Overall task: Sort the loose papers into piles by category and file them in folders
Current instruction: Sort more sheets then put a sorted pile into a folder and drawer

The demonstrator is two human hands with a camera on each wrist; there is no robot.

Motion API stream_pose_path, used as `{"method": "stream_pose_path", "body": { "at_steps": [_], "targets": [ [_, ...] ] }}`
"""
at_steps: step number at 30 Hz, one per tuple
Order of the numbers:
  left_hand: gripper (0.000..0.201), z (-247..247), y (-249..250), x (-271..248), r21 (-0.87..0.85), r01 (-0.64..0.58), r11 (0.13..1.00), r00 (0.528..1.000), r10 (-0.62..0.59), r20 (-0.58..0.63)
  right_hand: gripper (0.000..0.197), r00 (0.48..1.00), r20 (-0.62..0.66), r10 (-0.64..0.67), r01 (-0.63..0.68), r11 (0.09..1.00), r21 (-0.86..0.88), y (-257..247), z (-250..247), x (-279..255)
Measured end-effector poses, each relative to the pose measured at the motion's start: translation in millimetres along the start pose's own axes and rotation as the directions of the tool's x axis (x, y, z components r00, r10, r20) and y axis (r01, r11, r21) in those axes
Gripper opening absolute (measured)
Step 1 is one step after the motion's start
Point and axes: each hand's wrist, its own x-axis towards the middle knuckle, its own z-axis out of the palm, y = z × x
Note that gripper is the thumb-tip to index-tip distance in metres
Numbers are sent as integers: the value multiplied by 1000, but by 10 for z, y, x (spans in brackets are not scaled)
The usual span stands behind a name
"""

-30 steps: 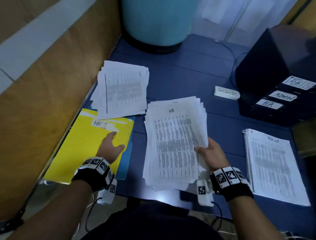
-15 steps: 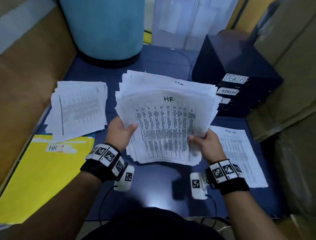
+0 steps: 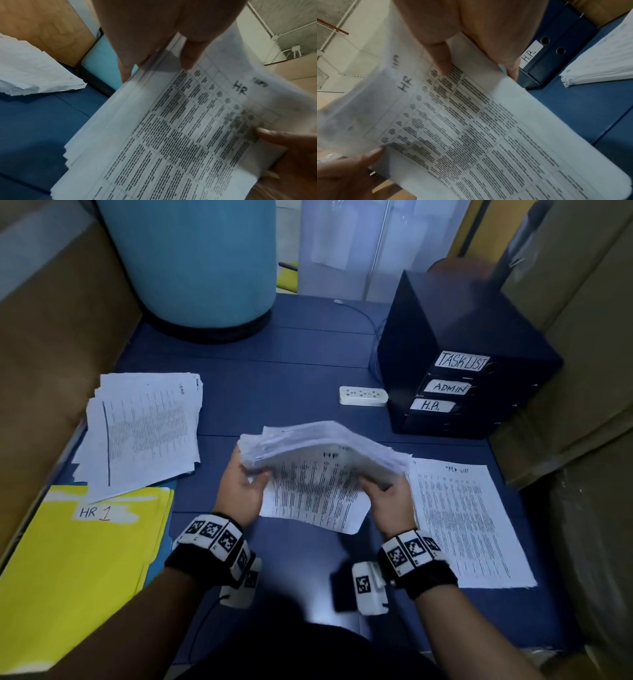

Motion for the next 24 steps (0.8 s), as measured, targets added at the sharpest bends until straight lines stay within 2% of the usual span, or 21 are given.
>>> {"method": "stream_pose_path", "body": {
  "at_steps": [1, 2, 6, 8, 10, 14, 18, 20, 22, 24],
  "targets": [
    [41, 24, 28, 21, -18, 20, 1000, 999, -21, -32, 28, 1000, -24, 11, -11, 1000, 10, -20, 23, 15],
    [38, 35, 70, 40, -45, 12, 999, 998, -15, -56, 28, 1000, -24, 12, -11, 1000, 21, -64, 45, 27],
    [38, -36, 210, 106, -200, -116, 973, 991, 101, -85, 35, 994, 10, -108, 106, 989, 102, -278, -1, 60],
    [49, -82, 191, 118, -249, -131, 960, 991, 117, -71, 47, 987, 50, -154, 146, 980, 136, -337, -64, 49],
    [67, -96, 142, 103, -212, -135, 968, 991, 132, -29, 53, 987, 46, -156, 150, 982, 117, -342, -69, 23],
    [84, -75, 91, 83, -194, -120, 974, 992, 126, 21, 59, 983, -91, -156, 161, 986, 45, -383, 48, 43],
    [89, -29, 71, 102, -171, -101, 980, 993, 110, 43, 20, 956, -224, -188, 188, 982, -21, -434, 181, 168],
    [84, -29, 27, 131, -165, -86, 983, 995, 92, 32, 16, 953, -224, -206, 203, 979, -35, -445, 221, 194],
    [70, -35, -31, 176, -169, -75, 983, 997, 77, 3, 27, 965, -172, -200, 208, 977, 33, -413, 185, 200],
    [49, -20, -59, 223, -155, -61, 986, 998, 58, -24, 63, 981, -35, -191, 193, 975, 112, -297, 84, 209]
  ]
}}
